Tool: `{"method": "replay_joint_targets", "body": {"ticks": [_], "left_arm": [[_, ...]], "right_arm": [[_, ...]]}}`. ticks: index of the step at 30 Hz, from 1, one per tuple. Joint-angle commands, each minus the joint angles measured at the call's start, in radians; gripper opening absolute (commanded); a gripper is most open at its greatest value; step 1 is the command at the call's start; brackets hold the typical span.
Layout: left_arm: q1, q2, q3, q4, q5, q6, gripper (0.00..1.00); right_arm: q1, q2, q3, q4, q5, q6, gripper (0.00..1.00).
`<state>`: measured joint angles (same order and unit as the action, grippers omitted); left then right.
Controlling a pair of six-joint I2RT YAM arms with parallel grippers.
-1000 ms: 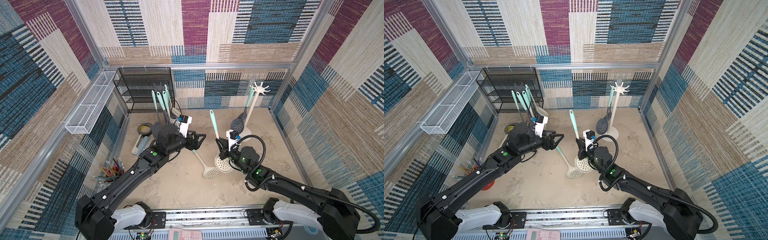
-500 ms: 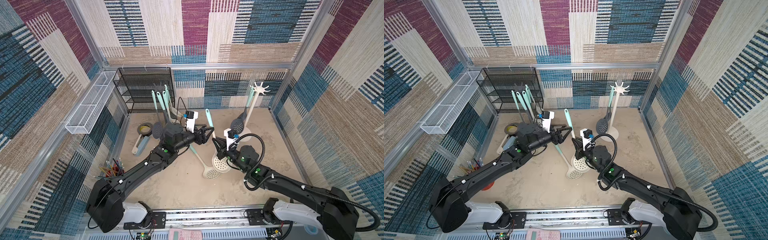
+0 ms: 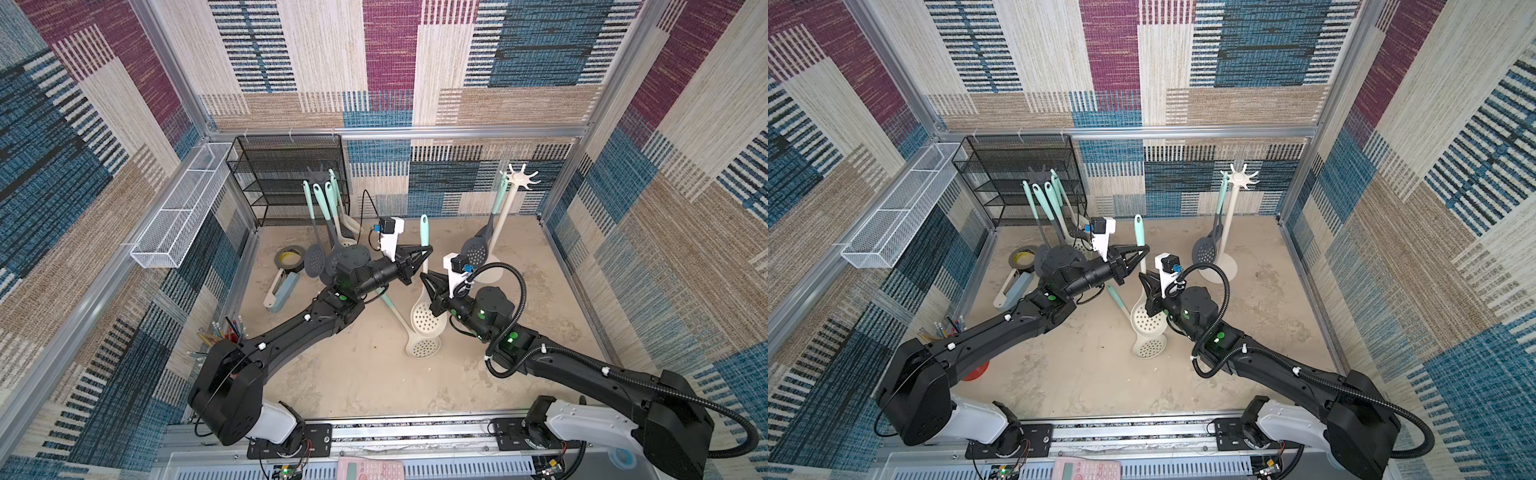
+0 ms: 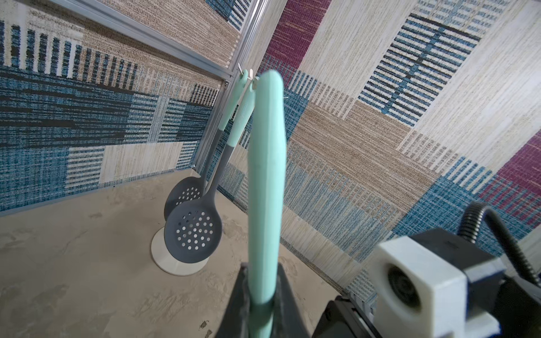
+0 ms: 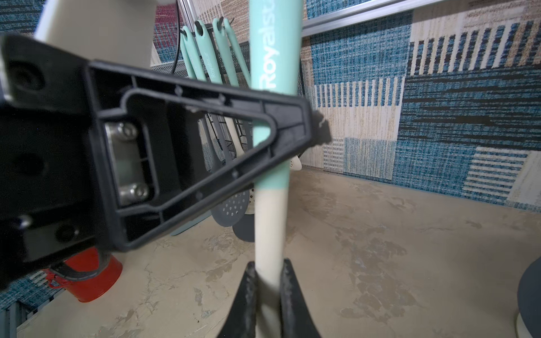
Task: Hang the skimmer on the kitchen utensil rack
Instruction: Pick up the skimmer from the center of the board.
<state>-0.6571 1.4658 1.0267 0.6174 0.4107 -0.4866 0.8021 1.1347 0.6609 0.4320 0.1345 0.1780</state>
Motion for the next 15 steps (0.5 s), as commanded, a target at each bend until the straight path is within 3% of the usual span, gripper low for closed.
{"method": "replay_joint_targets", "body": {"ticks": [1,5,9,12,15], "left_arm": [[0.001,0.001,0.009,0.099,0.028,-0.013,0.00],[0.001,0.001,0.007,0.109,0.024,-0.033,0.00],[0.001,-0.004,0.010,0.104,0.025,-0.043,0.00],[0.001,-0.012,0.003,0.098,0.019,-0.039,0.00],[0.001,-0.022,-0.004,0.075,0.007,-0.028,0.00]], "right_arm": [[0.003,-0.001,0.008,-0.022,0.009,-0.011,0.26],[0.003,0.013,0.018,-0.025,0.025,-0.011,0.37],[0.003,0.050,0.049,-0.051,0.063,-0.016,0.38],[0.003,0.057,0.057,-0.048,0.097,-0.008,0.31],[0.003,0.081,0.093,-0.081,0.112,0.000,0.15]]}}
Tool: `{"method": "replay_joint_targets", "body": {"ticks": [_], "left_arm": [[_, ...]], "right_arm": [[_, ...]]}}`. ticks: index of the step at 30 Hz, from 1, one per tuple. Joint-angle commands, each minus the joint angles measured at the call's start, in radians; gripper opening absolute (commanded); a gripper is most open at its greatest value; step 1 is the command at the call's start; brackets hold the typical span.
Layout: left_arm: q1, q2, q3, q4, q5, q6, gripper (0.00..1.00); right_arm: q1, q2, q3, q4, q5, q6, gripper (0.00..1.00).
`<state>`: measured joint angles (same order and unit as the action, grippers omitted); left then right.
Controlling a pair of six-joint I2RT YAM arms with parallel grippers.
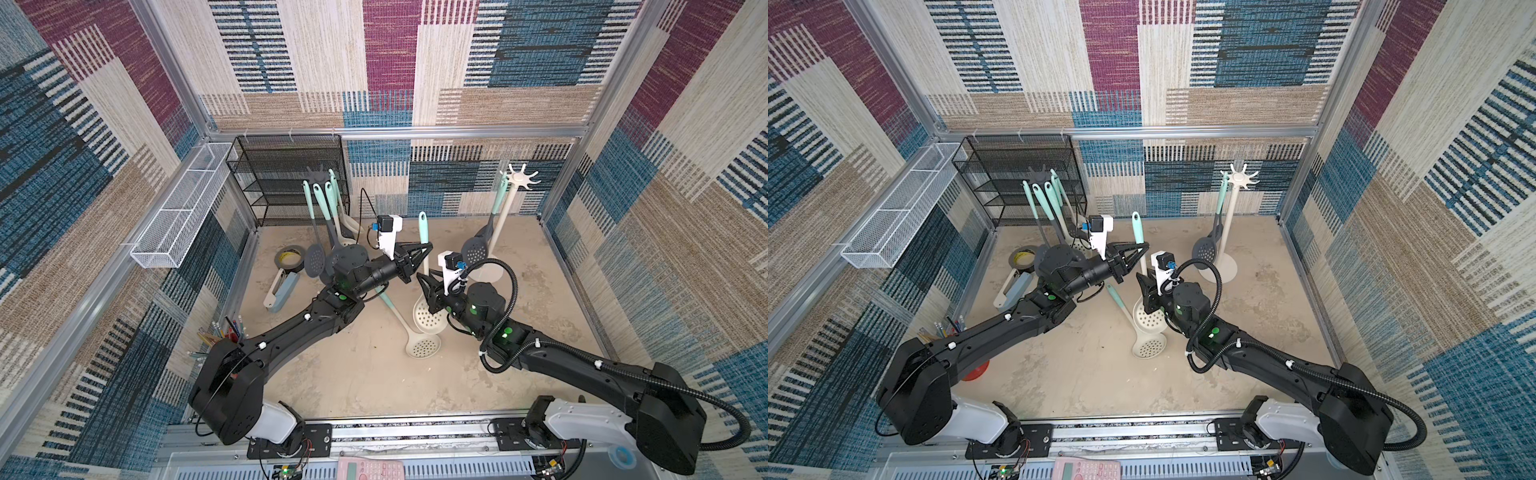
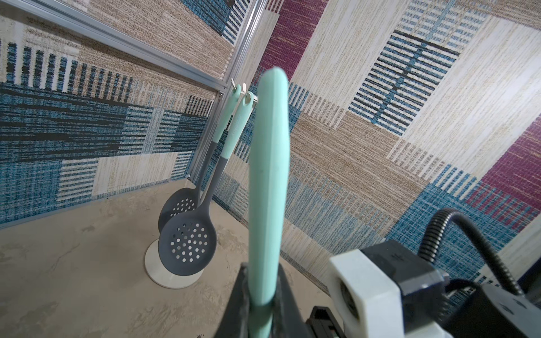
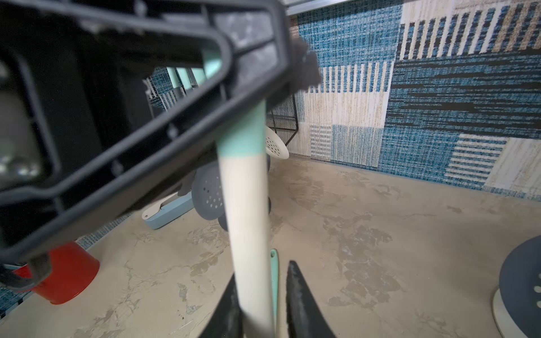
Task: Hang the skimmer on the kitchen utensil rack
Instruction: Pick up the skimmer from the center of the board.
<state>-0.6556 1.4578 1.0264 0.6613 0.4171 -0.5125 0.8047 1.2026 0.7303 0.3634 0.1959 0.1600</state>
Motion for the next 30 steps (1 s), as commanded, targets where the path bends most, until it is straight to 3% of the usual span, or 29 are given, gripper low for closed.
{"method": "replay_joint_targets", "body": {"ticks": [1,5,12,17,28,30], "left_arm": [[-0.001,-0.017,-0.003,0.020,-0.002,0.000,0.00],[-0.001,-0.039,-0.006,-0.032,-0.012,0.024,0.04],[-0.001,-0.110,0.027,-0.309,-0.055,0.098,0.50],[-0.001,-0.185,0.084,-0.586,-0.103,0.187,0.73],[0.001,-0.239,0.044,-0.808,-0.089,0.323,0.84],[0.003,-0.238,0.040,-0.815,-0.080,0.330,0.85]], "right_arm": [[0.001,0.019,0.033,-0.022,0.058,0.020,0.09],[0.001,0.028,0.051,-0.054,0.130,0.036,0.02],[-0.002,0.006,0.060,-0.123,0.254,0.019,0.02],[-0.048,-0.017,0.075,-0.217,0.303,0.026,0.02],[-0.292,-0.117,0.044,-0.350,0.174,0.044,0.02],[-0.305,-0.113,0.060,-0.357,0.202,0.017,0.03]]}}
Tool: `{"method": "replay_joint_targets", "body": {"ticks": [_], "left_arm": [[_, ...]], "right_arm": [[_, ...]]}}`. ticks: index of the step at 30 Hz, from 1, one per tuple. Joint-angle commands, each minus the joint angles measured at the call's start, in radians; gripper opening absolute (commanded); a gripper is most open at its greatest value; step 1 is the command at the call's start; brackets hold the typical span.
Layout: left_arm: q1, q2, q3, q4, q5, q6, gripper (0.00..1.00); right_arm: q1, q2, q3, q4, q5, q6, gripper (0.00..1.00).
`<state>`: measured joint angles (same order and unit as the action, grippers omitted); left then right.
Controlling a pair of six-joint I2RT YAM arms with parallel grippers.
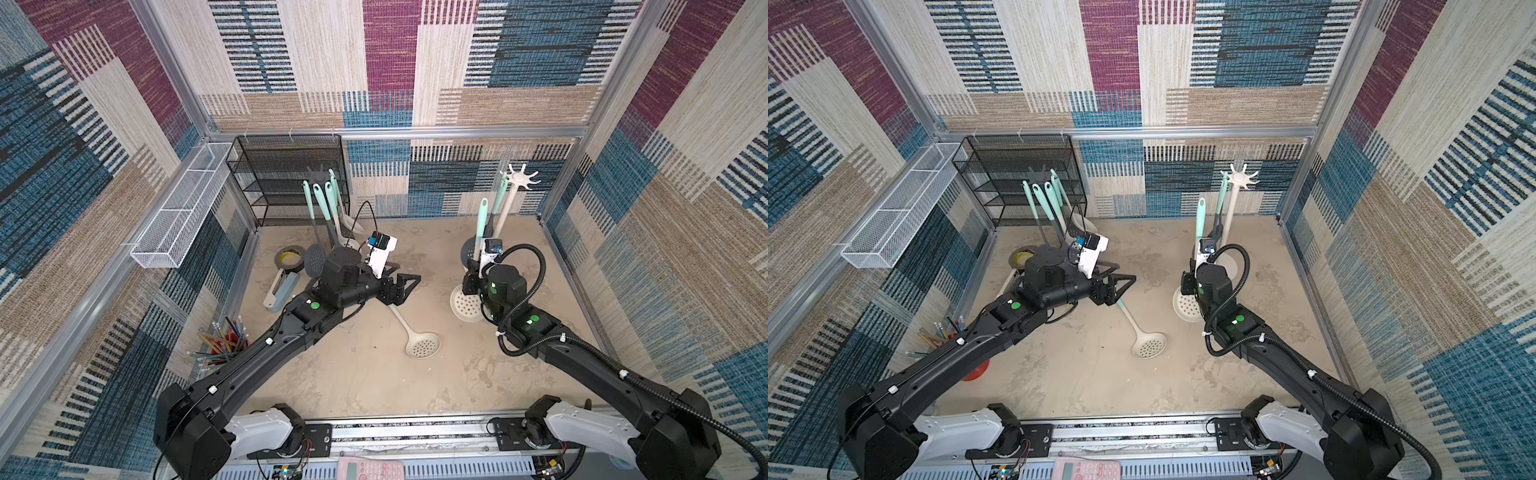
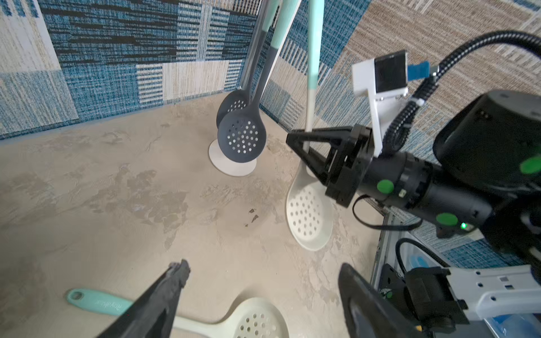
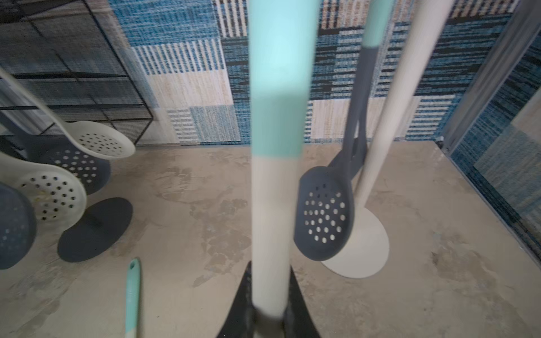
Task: Hang the skimmer on the kitchen utensil rack
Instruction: Pick up the skimmer from the center of the board, then hang the skimmer on the rack.
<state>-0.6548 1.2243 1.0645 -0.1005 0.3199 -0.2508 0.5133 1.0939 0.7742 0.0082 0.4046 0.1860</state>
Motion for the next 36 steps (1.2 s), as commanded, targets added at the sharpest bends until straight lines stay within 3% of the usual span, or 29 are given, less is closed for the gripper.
{"method": "replay_joint_targets", "body": {"ticks": [1,17,36], "left_arm": [[0.002,-0.001,0.004,-0.056,0.025,0.066,0.85],[0.023,-0.035,-0.019,-0.042,0.053,0.084,0.86],[0.023,-0.048,-0.033,-0.031,0.047,0.091,0.86]], "right_arm": [[-0.025,-0.004,0.022,-0.005,-0.004,-0.014,0.02],[-0.169,-0.010,0.096,-0.033,-0.054,-0.071,0.03],[-0.199,0.091,0.139,-0.081,-0.064,-0.009,0.03]]}}
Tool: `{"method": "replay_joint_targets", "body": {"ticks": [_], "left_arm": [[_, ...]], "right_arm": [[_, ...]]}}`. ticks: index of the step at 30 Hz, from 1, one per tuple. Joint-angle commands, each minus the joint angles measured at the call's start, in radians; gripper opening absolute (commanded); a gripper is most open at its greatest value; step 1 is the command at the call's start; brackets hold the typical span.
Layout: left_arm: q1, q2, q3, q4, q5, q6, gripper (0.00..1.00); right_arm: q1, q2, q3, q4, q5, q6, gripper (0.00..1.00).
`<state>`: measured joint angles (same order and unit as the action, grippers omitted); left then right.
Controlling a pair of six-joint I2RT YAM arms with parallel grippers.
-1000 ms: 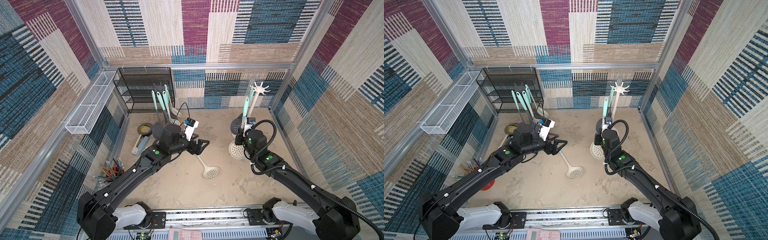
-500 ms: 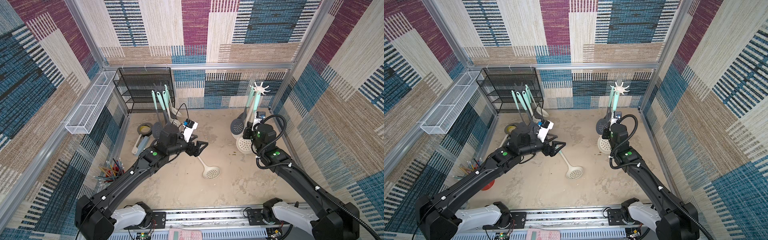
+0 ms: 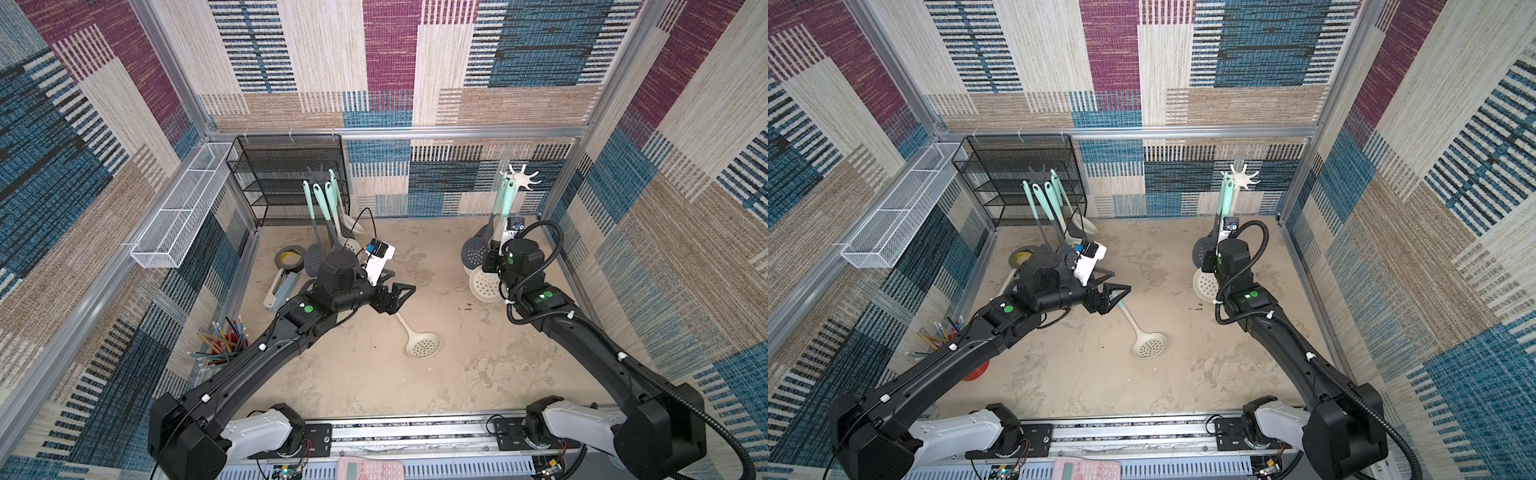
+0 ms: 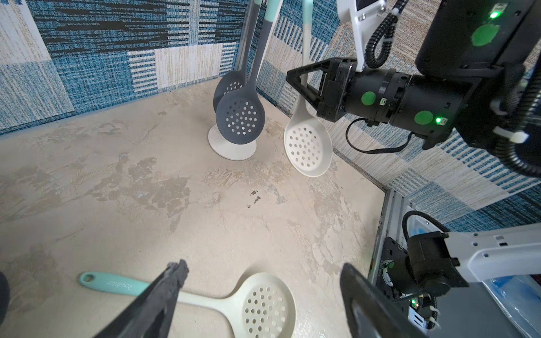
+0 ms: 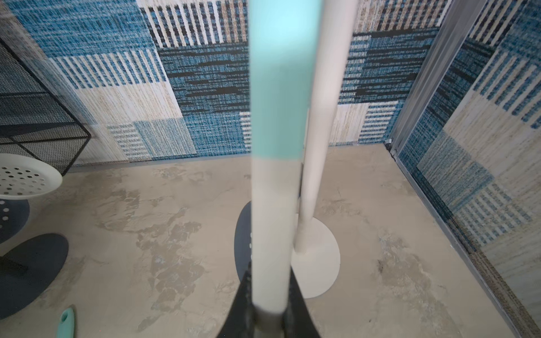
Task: Hang the skimmer on the kitchen utensil rack
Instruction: Hang the skimmer on the rack.
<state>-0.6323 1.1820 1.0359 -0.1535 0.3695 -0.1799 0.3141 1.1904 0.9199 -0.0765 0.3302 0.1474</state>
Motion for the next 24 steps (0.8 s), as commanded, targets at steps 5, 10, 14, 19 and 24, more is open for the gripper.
{"method": "replay_joint_targets", "body": {"ticks": [5,10,14,19,24], "left_arm": [[0.000,-0.005,-0.007,0.025,-0.002,0.015,0.86],[0.000,-0.007,-0.008,0.027,-0.004,0.015,0.86],[0.001,-0.010,-0.009,0.027,-0.004,0.017,0.86],[0.000,-0.012,-0.010,0.029,-0.006,0.017,0.86],[0.000,-0.014,-0.010,0.029,-0.007,0.018,0.86]], "right_arm": [[0.000,-0.024,-0.026,0.005,0.002,0.025,0.02],[0.001,-0.030,-0.012,0.010,-0.060,-0.015,0.02],[0.000,-0.040,0.006,0.015,-0.095,-0.033,0.02],[0.001,-0.046,0.022,0.010,-0.111,-0.051,0.02],[0.000,-0.067,0.021,0.009,-0.051,-0.031,0.02]]}}
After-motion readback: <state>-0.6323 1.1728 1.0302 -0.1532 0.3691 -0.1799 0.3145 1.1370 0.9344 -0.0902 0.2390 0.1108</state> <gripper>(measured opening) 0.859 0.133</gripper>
